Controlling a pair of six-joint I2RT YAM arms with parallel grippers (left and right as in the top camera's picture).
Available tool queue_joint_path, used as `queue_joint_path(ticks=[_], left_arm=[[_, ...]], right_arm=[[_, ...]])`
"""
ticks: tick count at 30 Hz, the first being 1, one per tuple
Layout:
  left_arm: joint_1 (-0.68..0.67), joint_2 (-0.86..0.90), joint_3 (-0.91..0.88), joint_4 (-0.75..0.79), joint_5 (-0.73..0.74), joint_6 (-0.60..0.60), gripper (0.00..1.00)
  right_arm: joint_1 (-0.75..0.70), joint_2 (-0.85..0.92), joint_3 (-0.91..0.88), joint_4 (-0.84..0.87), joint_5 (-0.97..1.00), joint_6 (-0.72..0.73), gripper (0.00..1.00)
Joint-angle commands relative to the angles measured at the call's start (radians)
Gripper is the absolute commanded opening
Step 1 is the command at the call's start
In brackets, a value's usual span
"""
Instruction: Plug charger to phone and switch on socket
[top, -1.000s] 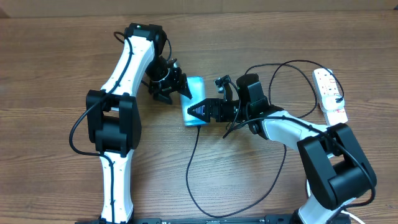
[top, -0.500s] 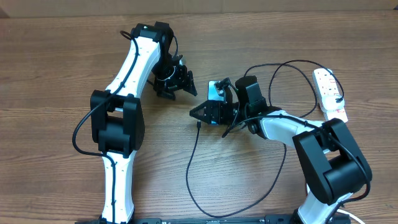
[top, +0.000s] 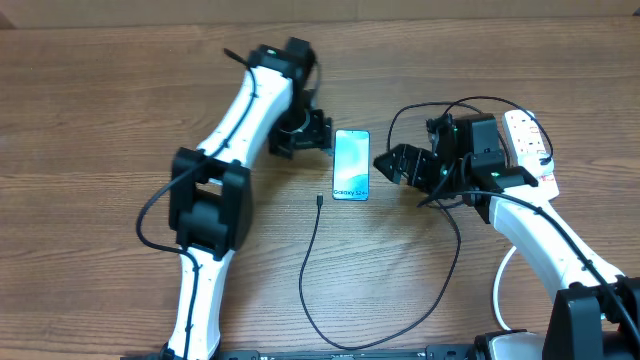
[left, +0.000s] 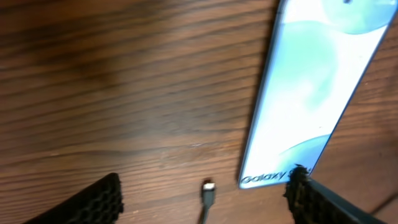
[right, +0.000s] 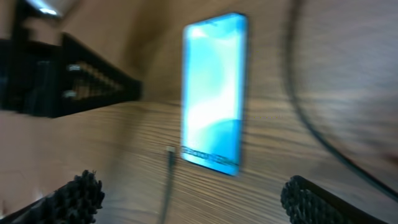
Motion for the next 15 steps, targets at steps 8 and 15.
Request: queue_joint_path(ticks=[8,15], left_arm=[[-0.172,-0.003,0.022,0.131,-0.227,-0.158,0.9],[-0.209,0.009,0.022,0.193,-0.249,-0.211,0.91]], right_arm=[[-0.016,-0.002,0.008,-0.162,0.339,-0.092,1.0],[-0.016,-0.001,0.008,-0.18,0.345,-0.092,1.0]])
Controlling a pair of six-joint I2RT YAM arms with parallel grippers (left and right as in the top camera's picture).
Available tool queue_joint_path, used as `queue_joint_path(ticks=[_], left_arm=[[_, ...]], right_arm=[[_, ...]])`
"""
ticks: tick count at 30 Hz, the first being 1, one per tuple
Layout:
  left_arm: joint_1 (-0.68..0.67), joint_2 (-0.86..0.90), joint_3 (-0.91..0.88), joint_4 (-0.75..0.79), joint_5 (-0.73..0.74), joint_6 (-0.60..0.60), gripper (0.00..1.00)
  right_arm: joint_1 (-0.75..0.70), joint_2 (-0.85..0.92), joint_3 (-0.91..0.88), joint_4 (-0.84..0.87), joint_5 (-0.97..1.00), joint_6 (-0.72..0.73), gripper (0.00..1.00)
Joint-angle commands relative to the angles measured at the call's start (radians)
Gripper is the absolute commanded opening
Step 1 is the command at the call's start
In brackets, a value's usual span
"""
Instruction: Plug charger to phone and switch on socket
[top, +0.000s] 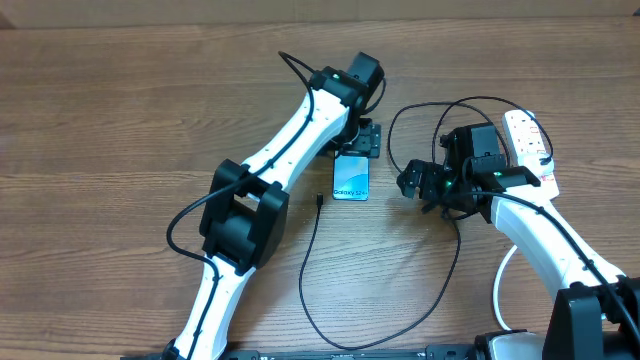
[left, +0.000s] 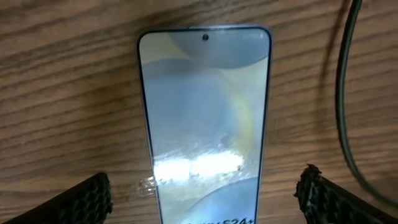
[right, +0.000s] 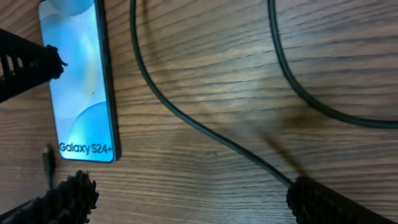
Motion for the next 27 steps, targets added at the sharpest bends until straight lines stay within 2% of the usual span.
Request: queue_joint_path(ticks=[1,8,13,17,18,20,27], left_arm=[[-0.009,0.013,0.022,0.018,-0.047,-0.053,0.92],[-0.026,0.082,0.022,0.059,-0.047,-0.063,0.94],[-0.026,0.138,0.022,0.079,-0.043,-0.063,0.91],[-0.027,0.154,0.022,0.074,-0.043,-0.063,0.8],[-0.027,0.154,0.022,0.069,-0.047,-0.058,0.69],[-0.027,0.154,0.022,0.068,-0.048,-0.044,0.62],[-0.023,0.154,0.022,0.023,-0.054,-0.044,0.63]], right_arm=[[-0.005,-0.001,0.008,-0.002,0.033,-0.011,1.0],[-0.005,-0.001,0.008,-0.002,0.033,-0.011,1.0],[-0.005,-0.001,0.008,-0.002,0.033,-0.011,1.0],[-0.005,-0.001,0.008,-0.002,0.033,-0.011,1.0],[-0.005,-0.001,0.008,-0.002,0.033,-0.011,1.0],[-0.005,-0.001,0.008,-0.002,0.033,-0.011,1.0],[-0.005,-0.001,0.008,-0.002,0.032,-0.011,1.0]])
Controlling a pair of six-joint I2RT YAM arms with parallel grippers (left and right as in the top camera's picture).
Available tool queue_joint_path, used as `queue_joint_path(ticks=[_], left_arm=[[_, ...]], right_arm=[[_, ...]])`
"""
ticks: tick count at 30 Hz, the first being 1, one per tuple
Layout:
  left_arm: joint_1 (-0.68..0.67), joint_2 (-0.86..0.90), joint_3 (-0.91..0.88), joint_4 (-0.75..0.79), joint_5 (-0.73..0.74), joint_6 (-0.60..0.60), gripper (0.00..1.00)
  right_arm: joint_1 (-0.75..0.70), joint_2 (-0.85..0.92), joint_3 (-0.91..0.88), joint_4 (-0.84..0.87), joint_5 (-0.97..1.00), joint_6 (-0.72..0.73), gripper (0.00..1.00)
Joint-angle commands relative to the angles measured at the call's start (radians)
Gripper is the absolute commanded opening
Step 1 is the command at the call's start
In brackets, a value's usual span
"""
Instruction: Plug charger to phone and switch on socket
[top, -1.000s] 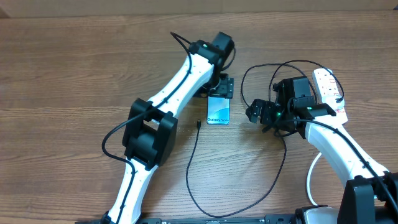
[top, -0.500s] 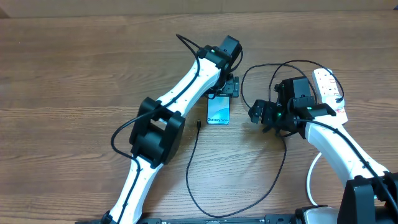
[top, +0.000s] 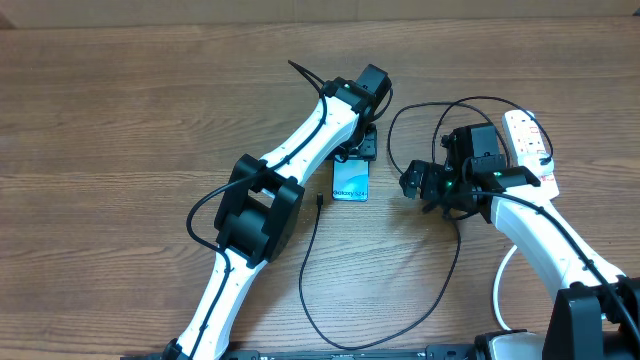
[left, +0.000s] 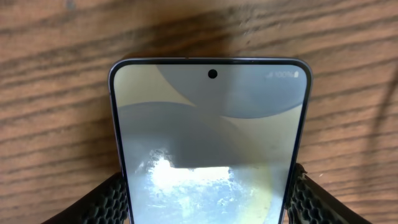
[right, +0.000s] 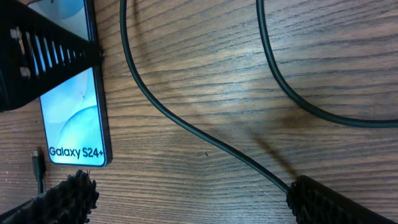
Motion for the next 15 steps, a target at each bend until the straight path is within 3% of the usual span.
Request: queue_joint_path(ticks=[1,6,8,15], left_arm=[[-0.001,0.048,-0.002,-0.032,-0.006,0.002,0.63],[0.002,0.048,-0.002,-0.057,-0.007,0.003,0.56],[0.009,0.047,-0.002,-0.063,-0.005,0.003,0.47],[0.042,0.017,0.039,-0.087,0.058,0.041,0.48]], right_arm=[[-0.005,-0.001,0.008,0.003,0.01,-0.008,1.0],[-0.005,-0.001,0.008,-0.005,0.01,-0.008,1.0],[-0.005,-0.001,0.008,-0.006,0.01,-0.008,1.0],[-0.005,-0.001,0.008,-0.003,0.009,-0.008,1.0]])
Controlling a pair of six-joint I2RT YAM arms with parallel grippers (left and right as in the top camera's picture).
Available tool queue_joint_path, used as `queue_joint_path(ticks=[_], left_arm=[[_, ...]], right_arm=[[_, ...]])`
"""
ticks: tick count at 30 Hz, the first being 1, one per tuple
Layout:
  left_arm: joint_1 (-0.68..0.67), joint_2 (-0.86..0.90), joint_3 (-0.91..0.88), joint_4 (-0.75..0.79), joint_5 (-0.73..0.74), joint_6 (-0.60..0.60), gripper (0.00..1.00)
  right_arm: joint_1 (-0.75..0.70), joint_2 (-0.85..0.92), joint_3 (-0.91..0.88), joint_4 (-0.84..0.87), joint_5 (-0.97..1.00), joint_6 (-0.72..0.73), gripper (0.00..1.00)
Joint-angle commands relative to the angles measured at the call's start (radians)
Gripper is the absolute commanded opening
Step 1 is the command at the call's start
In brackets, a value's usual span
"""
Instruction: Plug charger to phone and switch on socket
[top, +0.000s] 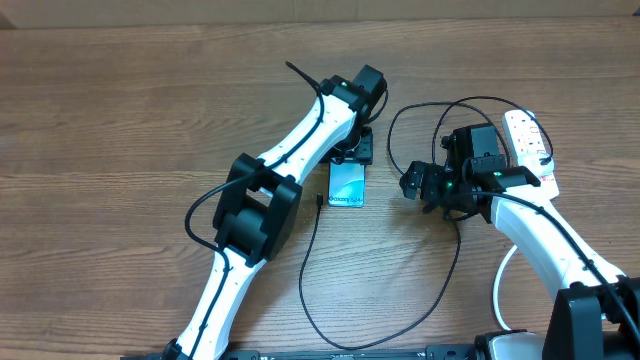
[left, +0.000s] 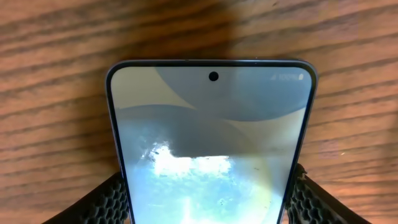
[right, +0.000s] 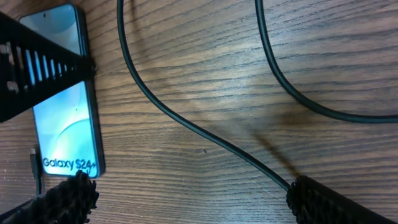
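Observation:
The phone (top: 347, 186), lit and marked Galaxy S24+, lies flat mid-table. My left gripper (top: 352, 152) straddles its upper end. In the left wrist view the phone (left: 211, 143) fills the gap, and both pads (left: 112, 196) press its side edges. The black cable's plug (top: 318, 200) lies on the wood by the phone's lower left corner and shows as the plug (right: 34, 162) in the right wrist view. My right gripper (top: 412, 183) is open to the phone's right. It stands over the cable (right: 186, 124) and grips nothing.
A white power strip (top: 528, 140) lies at the right edge behind my right arm. The black cable (top: 440, 270) loops from there across the front of the table to the plug. Bare wood lies to the left.
The phone has shifted slightly toward the front left and turned a little, with my left gripper still across its top end. The right gripper has not moved.
At first my left gripper was open left of the phone and the right one close by its right side. Then the left hovered over the phone's top end and the right had drawn back. Later the left fingers flanked the phone, which has now shifted.

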Motion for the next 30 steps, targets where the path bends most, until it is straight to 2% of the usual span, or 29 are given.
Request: queue_joint_path(ticks=[1,4,7,14,26,30], left_arm=[[0.028,0.012,0.048,-0.03,0.034,0.029,0.48],[0.048,0.007,0.112,-0.07,0.105,0.062,0.48],[0.067,0.007,0.168,-0.12,0.172,0.09,0.49],[0.075,0.007,0.186,-0.166,0.186,0.103,0.5],[0.074,0.007,0.187,-0.167,0.278,0.129,0.51],[0.072,0.007,0.187,-0.167,0.277,0.13,0.52]], right_arm=[[-0.005,-0.001,0.008,0.007,0.01,-0.008,1.0],[-0.005,-0.001,0.008,0.028,-0.024,-0.003,1.0],[-0.005,0.0,0.008,0.056,-0.148,0.003,1.0],[0.001,0.043,0.008,0.142,-0.337,0.077,1.0],[0.063,0.282,0.008,0.411,-0.613,0.175,1.0],[0.099,0.335,0.008,0.512,-0.668,0.218,0.96]])
